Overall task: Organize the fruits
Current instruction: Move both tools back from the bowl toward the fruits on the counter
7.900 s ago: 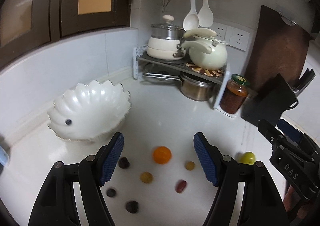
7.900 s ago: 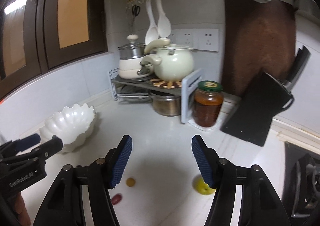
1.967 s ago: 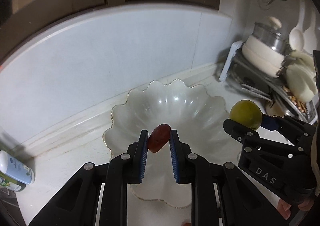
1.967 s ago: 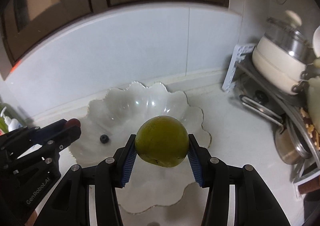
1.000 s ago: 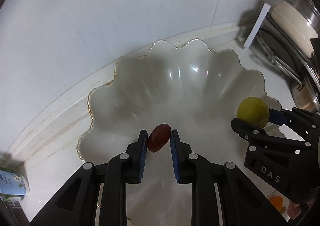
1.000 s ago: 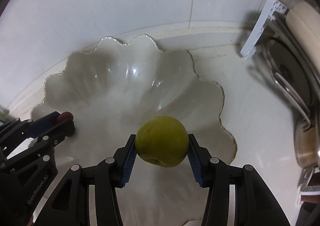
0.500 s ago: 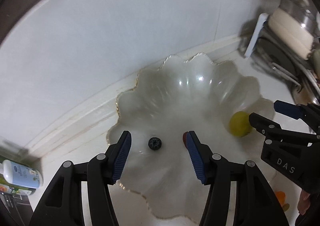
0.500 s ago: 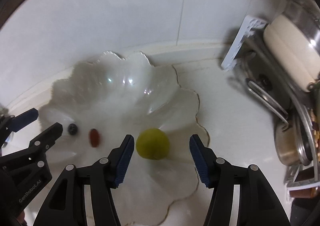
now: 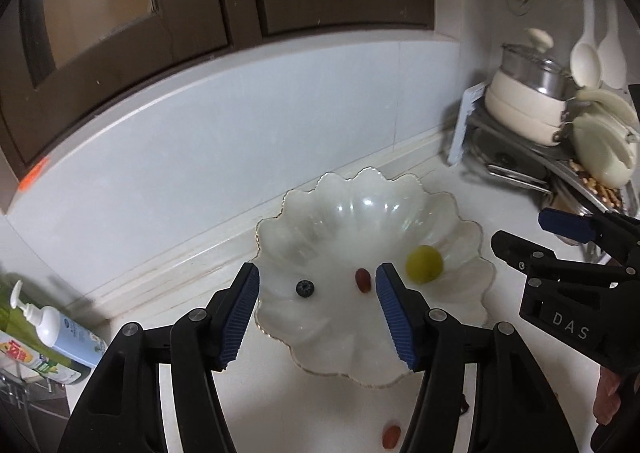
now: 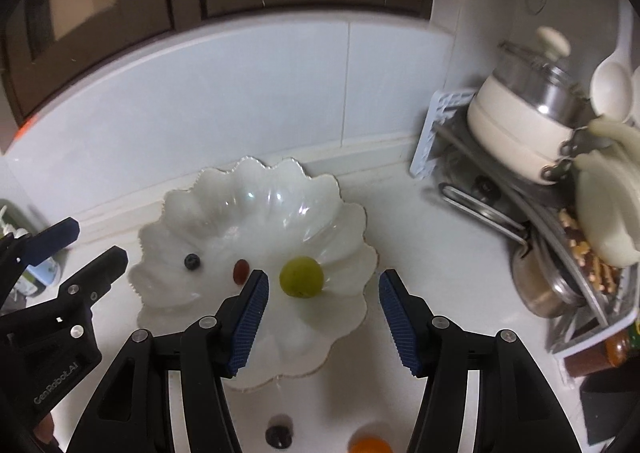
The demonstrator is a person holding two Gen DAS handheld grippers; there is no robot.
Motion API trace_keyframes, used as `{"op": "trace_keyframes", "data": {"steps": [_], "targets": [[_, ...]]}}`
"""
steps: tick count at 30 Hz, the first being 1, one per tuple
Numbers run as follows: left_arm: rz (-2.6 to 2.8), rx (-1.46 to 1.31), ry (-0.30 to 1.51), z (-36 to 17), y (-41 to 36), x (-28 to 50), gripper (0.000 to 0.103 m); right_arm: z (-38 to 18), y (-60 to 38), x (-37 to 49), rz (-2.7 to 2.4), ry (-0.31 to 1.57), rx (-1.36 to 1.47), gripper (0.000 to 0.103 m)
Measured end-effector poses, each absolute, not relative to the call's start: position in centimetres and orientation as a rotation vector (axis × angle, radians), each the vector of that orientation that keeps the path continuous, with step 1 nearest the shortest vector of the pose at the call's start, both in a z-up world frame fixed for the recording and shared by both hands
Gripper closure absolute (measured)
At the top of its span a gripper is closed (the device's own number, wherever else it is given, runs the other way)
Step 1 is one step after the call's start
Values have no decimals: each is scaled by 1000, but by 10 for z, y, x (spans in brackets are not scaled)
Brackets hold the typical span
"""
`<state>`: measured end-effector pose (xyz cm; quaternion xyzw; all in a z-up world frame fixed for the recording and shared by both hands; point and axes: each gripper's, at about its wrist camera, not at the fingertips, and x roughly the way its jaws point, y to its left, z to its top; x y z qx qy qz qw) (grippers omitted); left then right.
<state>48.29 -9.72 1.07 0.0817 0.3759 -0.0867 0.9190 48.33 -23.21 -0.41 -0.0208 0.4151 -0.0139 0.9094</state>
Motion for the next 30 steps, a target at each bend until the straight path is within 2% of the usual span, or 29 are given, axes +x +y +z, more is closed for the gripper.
{"op": "trace_keyframes", "data": {"steps": [11, 30], "targets": [[-213, 157, 697, 31, -95, 430, 43, 20, -233, 424, -28, 756, -38, 44], [-274, 112, 660, 39, -93, 357, 43, 25, -245, 342, -74, 672, -19, 44]]}}
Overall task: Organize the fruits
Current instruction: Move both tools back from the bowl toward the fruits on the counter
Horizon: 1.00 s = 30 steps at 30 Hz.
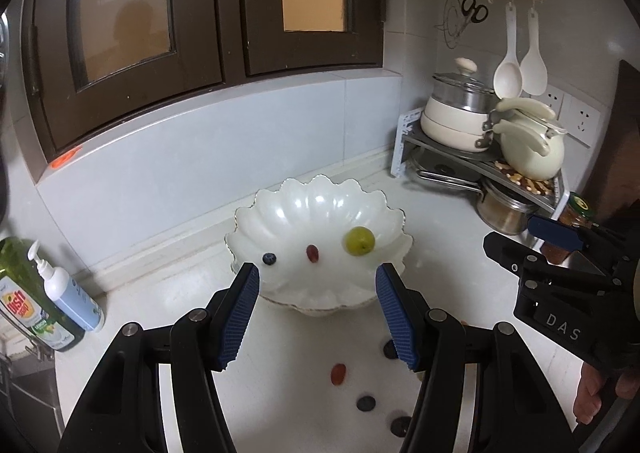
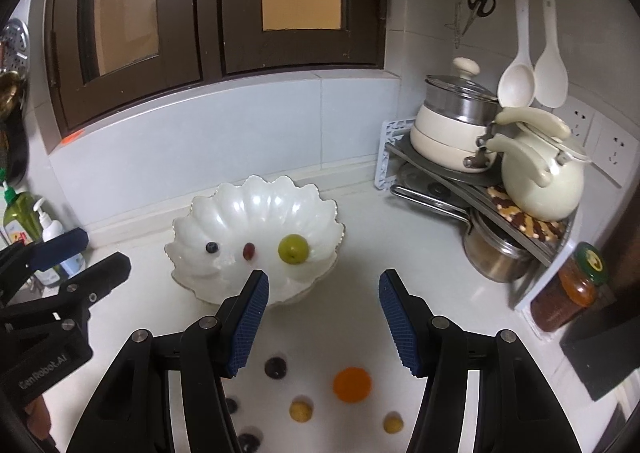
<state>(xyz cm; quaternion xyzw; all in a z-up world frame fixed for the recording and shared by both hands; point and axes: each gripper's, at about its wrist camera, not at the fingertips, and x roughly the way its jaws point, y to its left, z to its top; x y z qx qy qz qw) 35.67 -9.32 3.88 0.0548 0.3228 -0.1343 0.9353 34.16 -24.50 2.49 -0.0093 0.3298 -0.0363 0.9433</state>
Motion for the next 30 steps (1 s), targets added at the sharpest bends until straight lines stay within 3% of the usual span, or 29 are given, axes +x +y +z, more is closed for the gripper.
{"op": "trace_keyframes", "data": {"steps": [15, 30], "targets": [[-324, 69, 663, 33, -103, 309, 43, 23, -262, 291, -87, 640, -15, 44], [-301, 78, 701, -15, -123, 283, 44, -19, -288, 266, -128, 669, -3, 44]]}}
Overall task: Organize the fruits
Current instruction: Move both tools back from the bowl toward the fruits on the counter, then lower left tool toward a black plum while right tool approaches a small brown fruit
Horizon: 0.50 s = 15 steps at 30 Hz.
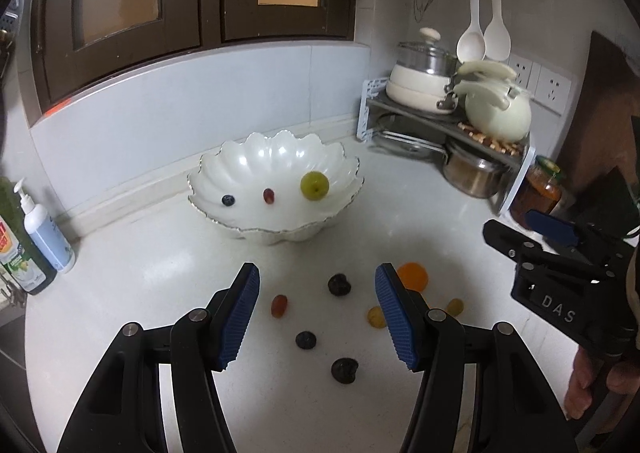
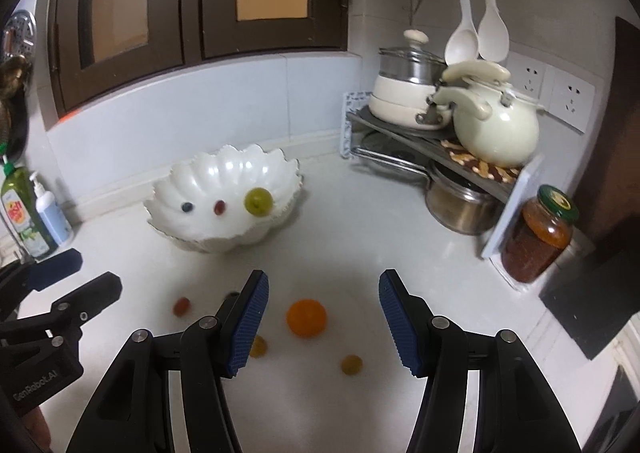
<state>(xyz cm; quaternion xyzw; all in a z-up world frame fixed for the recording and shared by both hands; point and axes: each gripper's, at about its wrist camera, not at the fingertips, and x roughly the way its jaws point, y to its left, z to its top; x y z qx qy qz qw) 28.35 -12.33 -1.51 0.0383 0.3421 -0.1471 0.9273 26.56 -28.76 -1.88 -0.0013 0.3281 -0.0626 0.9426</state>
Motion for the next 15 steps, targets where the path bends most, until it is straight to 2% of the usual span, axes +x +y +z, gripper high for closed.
{"op": "trace_keyframes", "data": {"steps": [15], "targets": [[-257, 118, 766, -55, -140, 272, 44, -60, -305, 256, -144, 739, 12, 44]]}}
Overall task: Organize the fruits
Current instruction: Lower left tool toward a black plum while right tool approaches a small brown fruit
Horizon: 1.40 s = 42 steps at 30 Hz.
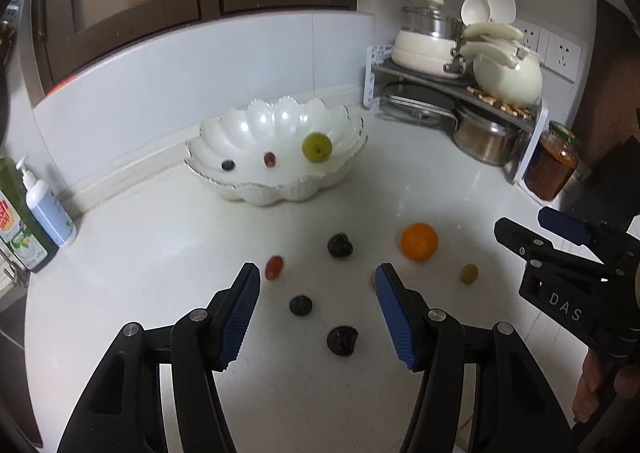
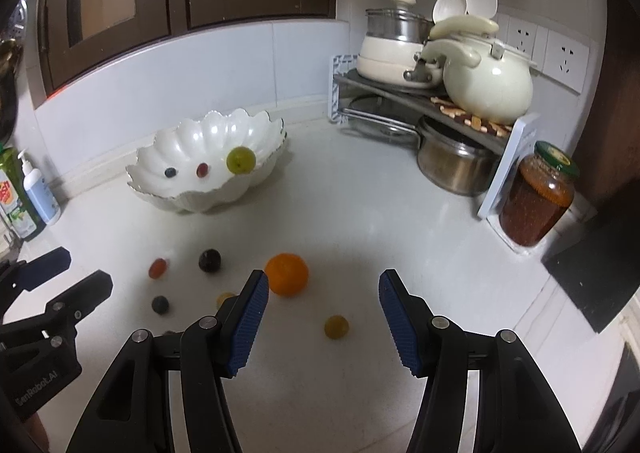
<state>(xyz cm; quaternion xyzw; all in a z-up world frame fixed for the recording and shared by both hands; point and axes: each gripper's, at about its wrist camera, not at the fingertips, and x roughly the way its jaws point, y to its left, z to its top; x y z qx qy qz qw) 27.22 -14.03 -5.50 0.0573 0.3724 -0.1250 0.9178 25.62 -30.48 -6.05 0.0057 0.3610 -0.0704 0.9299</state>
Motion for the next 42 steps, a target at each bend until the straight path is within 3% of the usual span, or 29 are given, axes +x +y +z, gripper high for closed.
{"op": "trace_keyframes", "data": {"steps": [28, 38, 42], "targets": [[-241, 109, 998, -132, -161, 282, 52, -135, -329, 279, -109, 896, 54, 46], [-216, 75, 1051, -150, -161, 292, 59, -150, -333, 291, -88, 931, 63, 53], [-218, 68, 1057, -153, -163, 293, 62, -155, -334, 293, -86, 947, 75, 61]]}}
